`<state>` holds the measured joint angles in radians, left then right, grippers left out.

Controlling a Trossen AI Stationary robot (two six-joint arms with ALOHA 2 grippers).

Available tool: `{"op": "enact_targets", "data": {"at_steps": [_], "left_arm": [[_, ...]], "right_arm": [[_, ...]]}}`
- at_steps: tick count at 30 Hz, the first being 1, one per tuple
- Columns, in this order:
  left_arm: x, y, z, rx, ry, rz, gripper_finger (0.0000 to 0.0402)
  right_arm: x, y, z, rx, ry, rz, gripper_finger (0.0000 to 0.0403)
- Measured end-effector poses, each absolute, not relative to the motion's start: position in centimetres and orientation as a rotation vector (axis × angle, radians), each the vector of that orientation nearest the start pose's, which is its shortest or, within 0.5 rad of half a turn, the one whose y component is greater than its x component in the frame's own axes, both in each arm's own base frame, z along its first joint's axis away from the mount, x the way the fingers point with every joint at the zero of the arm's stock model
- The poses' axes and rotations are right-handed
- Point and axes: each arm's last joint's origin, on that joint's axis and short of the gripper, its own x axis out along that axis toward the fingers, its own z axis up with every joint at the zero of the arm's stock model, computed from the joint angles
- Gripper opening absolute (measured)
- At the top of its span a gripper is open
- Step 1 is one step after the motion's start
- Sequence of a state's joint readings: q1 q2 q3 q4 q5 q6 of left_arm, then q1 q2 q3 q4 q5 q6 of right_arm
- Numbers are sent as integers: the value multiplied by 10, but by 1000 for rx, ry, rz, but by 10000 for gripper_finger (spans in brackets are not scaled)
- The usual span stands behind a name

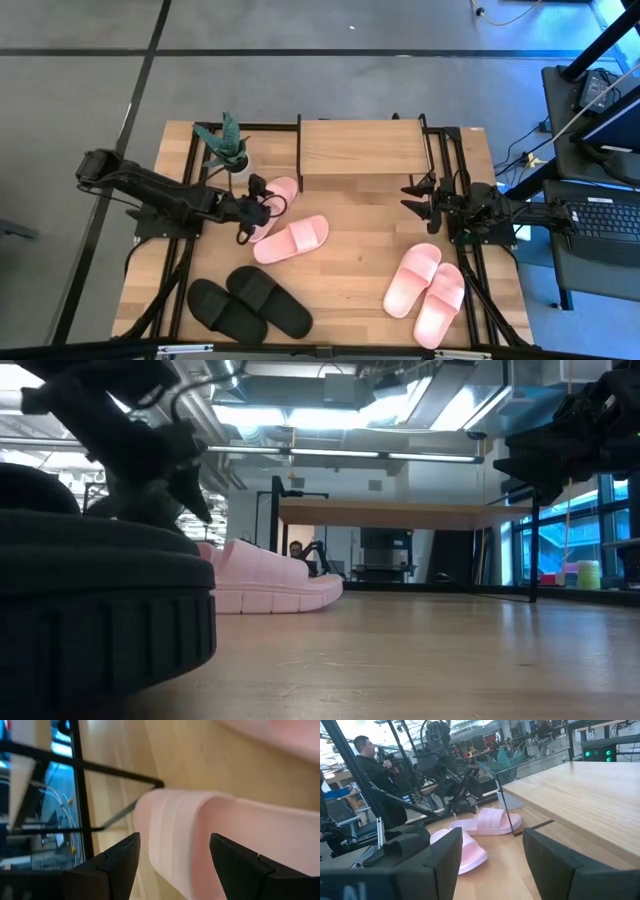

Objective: Pick and place slides into the shelf
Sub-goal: Put the pink slipper on the shelf

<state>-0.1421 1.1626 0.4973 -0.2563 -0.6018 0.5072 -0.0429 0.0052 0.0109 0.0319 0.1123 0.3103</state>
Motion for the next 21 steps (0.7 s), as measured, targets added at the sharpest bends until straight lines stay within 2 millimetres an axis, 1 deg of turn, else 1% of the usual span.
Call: {"op": "enact_targets", "data": {"at_steps": [6,10,15,21], "left_arm": [[206,-3,157,800,1039,227,233],[209,0,153,823,1060,290,223],[210,4,152,809,1069,294,186],[210,7,151,767,1071,269,126]], "right_arm": [[97,-7,170,311,-61,-148,210],[97,-7,170,309,-61,-148,210],[97,-7,170,307,-61,-149,210],[97,-7,170,307,-60,-148,210]]}}
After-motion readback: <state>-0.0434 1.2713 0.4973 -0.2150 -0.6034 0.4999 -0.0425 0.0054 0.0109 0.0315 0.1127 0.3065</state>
